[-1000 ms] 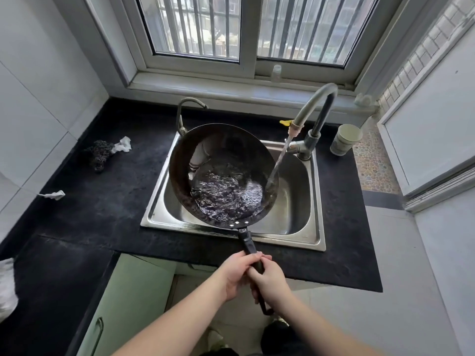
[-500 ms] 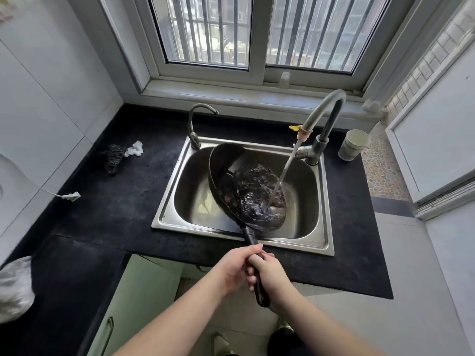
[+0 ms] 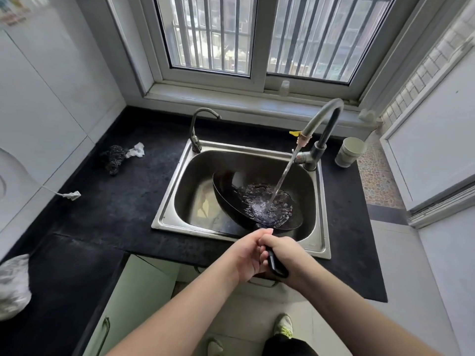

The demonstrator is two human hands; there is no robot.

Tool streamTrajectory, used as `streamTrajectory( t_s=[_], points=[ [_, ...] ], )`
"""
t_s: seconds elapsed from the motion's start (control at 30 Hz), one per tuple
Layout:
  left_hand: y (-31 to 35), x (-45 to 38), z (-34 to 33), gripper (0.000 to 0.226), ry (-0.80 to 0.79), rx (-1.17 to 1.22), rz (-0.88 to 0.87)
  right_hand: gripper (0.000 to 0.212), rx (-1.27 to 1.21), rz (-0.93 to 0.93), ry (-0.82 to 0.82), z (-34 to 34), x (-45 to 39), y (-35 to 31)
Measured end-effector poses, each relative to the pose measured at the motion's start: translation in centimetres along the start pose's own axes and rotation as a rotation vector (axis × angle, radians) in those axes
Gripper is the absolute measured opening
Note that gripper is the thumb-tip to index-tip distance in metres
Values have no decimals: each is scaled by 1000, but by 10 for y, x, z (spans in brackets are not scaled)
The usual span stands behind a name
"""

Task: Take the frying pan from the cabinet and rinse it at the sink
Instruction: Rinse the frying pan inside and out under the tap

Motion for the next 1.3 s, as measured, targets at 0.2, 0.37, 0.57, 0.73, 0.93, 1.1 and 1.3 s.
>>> streamTrajectory(
  t_s=[0.2,0.37,0.57,0.73,0.93,1.1,1.3],
  points=[
    [4,-2,-14,40,-33,98,4,26,-45,-43,12,3,9,-22],
    [2,-1,-23,30,-100,96,-5,24,312,4,60,14,8,-34],
    [2,7,-40,34,-176,-42,30,23,652,57,91,29,11,-45],
    [-4,1,-51,37,-198,-150,55,32,887,136,156,38,20,-55],
    [-21,-18,-56,32,-271,-180,30,19,1299,229,124,37,22,-44],
    [-35,-28,-51,28,-246,-233,18,17,1144,236,127,48,21,-16],
    [-50,-45,-41,36,-251,-237,-22,10,1000,269,162,55,15,13]
  ],
)
Point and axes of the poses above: each hand's wrist, its own x-axis away from the middle knuckle, its own z-axis out of the back of the hand, y = z × x, the point moved 9 cm from there along -x, towards the middle knuckle, and after that the axes turned 7 degrees about z, right-handed, at the moved point
